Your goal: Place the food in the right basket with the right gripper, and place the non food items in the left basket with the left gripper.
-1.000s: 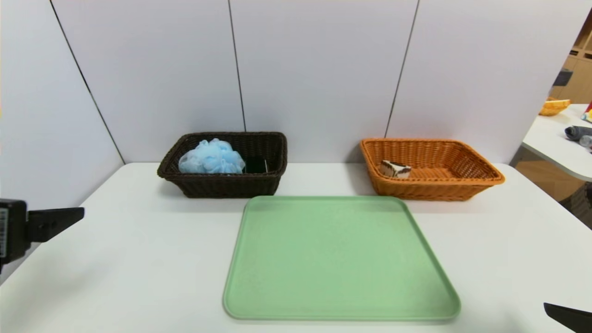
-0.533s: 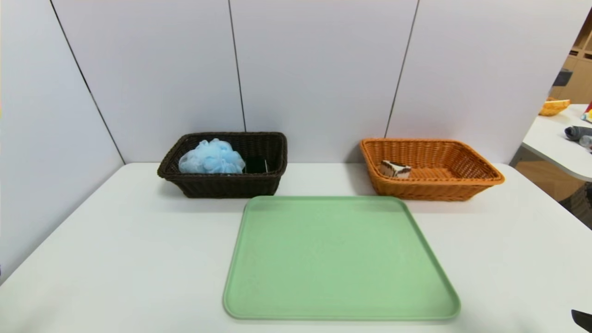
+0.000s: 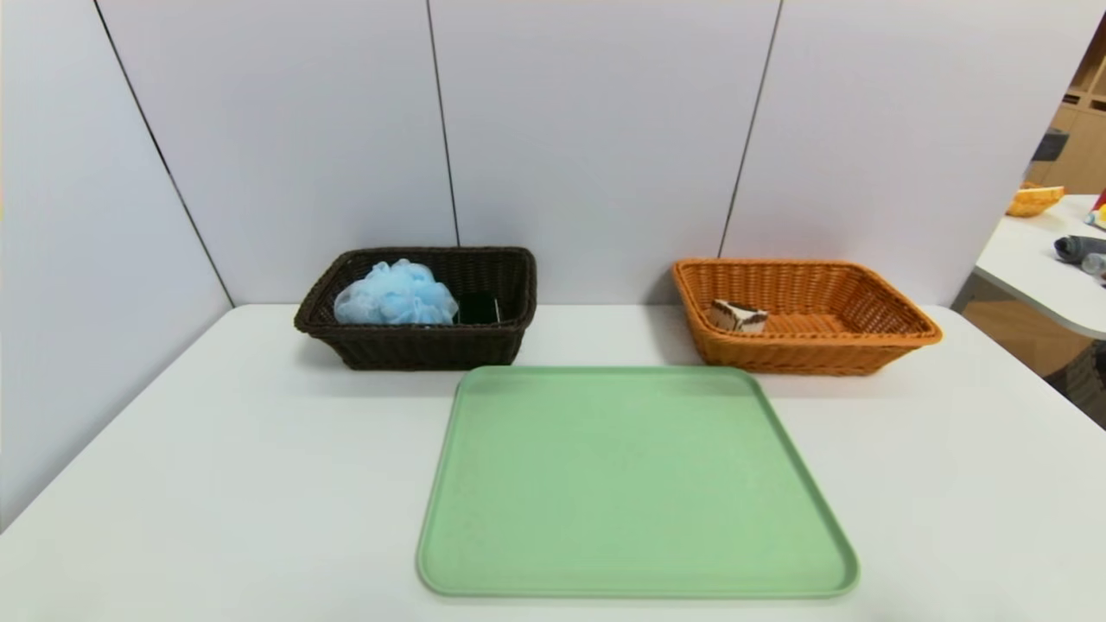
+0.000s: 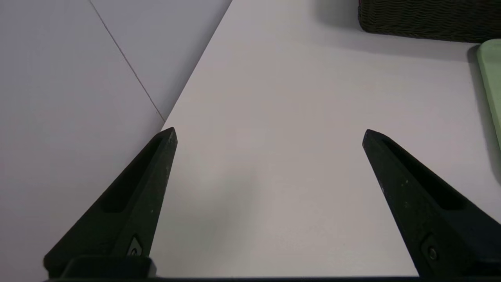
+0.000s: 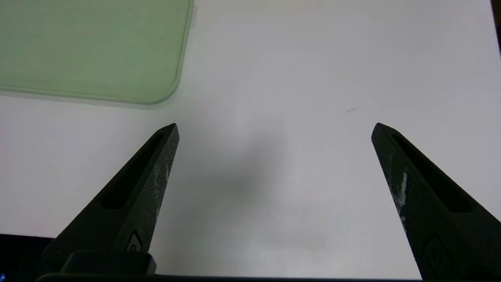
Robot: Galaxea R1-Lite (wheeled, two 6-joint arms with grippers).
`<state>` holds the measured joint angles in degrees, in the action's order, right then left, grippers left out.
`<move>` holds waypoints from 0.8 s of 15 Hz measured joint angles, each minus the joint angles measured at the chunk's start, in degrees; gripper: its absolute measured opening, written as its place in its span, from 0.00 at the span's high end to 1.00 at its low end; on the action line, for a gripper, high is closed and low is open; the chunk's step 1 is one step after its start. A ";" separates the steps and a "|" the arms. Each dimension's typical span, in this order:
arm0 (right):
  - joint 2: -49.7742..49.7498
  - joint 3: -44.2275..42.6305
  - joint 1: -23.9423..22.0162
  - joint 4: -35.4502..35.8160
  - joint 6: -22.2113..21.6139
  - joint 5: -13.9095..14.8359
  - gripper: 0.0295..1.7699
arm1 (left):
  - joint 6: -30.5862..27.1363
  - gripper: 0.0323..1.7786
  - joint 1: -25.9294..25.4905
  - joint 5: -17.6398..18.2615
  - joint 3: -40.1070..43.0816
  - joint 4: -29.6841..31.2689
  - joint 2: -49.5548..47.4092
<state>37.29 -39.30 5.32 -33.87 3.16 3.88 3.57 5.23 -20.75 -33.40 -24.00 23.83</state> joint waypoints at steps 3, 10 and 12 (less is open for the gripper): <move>-6.27 1.27 -0.13 -1.60 0.04 0.39 0.04 | -0.30 0.05 -0.35 0.00 2.90 0.28 -5.18; -21.66 2.78 -3.39 -7.28 3.62 0.26 0.04 | -1.10 0.05 -1.40 0.16 2.71 0.39 -7.94; -24.56 3.45 -4.50 -7.17 4.01 -0.27 0.04 | -1.12 0.05 -4.57 0.77 3.47 0.37 -8.68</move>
<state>12.73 -35.85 0.82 -41.03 7.17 3.61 2.45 0.66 -19.98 -29.93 -23.64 15.15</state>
